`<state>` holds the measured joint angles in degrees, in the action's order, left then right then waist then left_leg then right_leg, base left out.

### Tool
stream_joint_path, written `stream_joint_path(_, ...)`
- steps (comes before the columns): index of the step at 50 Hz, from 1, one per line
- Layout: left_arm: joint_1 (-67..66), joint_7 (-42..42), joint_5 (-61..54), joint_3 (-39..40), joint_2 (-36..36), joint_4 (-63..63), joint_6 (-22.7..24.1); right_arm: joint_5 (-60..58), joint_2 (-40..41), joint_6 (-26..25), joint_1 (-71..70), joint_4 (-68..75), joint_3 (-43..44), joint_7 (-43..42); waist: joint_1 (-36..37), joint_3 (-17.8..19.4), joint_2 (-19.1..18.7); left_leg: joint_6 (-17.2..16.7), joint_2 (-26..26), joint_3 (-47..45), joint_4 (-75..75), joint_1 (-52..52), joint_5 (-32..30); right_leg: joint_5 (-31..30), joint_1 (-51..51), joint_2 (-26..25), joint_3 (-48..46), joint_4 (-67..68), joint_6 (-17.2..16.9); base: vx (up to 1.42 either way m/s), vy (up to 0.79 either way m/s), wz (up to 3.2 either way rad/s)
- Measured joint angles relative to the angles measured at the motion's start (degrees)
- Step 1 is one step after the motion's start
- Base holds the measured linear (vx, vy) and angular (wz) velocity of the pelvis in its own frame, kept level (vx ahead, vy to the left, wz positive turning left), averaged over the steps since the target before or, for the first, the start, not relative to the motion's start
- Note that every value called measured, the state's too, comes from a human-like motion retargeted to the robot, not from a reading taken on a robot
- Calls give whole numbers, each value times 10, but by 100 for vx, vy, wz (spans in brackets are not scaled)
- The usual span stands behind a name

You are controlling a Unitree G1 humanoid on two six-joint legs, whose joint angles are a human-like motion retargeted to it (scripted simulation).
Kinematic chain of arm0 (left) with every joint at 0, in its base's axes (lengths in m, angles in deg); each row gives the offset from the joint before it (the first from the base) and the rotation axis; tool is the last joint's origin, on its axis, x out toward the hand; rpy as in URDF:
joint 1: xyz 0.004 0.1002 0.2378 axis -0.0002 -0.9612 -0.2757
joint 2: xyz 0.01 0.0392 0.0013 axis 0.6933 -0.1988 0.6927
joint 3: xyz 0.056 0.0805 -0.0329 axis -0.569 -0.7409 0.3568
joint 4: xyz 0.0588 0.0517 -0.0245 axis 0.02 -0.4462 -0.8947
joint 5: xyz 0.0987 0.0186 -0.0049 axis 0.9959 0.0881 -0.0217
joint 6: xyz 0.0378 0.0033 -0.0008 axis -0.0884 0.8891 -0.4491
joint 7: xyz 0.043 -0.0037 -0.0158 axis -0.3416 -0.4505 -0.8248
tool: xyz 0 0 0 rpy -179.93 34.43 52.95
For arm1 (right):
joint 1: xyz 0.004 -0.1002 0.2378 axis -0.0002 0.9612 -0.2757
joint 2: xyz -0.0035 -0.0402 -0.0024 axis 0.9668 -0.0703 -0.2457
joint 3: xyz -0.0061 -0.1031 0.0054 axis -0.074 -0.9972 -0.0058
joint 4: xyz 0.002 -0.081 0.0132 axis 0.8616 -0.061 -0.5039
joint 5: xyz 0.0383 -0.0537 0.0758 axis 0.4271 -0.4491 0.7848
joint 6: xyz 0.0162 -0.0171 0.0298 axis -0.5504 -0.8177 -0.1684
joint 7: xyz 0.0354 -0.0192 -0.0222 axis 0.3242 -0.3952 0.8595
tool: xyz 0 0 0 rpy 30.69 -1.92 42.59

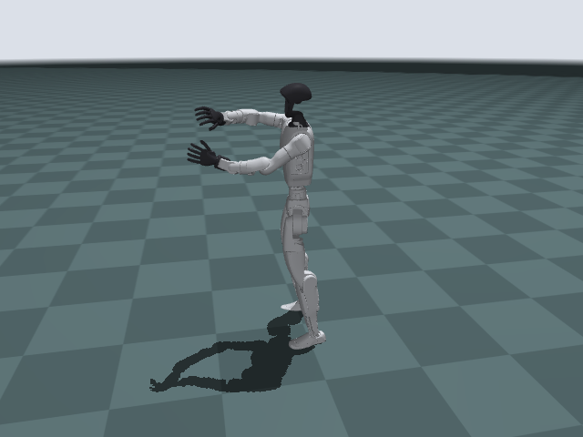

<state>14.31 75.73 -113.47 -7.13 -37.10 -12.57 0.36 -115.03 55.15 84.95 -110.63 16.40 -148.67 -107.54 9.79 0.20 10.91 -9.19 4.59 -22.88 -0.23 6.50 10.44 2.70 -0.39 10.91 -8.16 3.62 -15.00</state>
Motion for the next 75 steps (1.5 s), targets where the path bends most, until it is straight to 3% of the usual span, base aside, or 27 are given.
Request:
stream_joint_path(46,4,7,8,-14,-13,-10,9,-38,31,-36,-5,64,-25,-62,-3,-4,2,-1,-1,1,0,-2,-1,-3,0,1,-1,-3,0,0,0,0)
stream_joint_path(75,-12,6,9,-9,-10,-12,15,-63,24,-18,-46,36,-43,-84,-11,-9,-9,-3,2,-2,0,0,0,0,0,-2,2,-3,0,0,0,0)
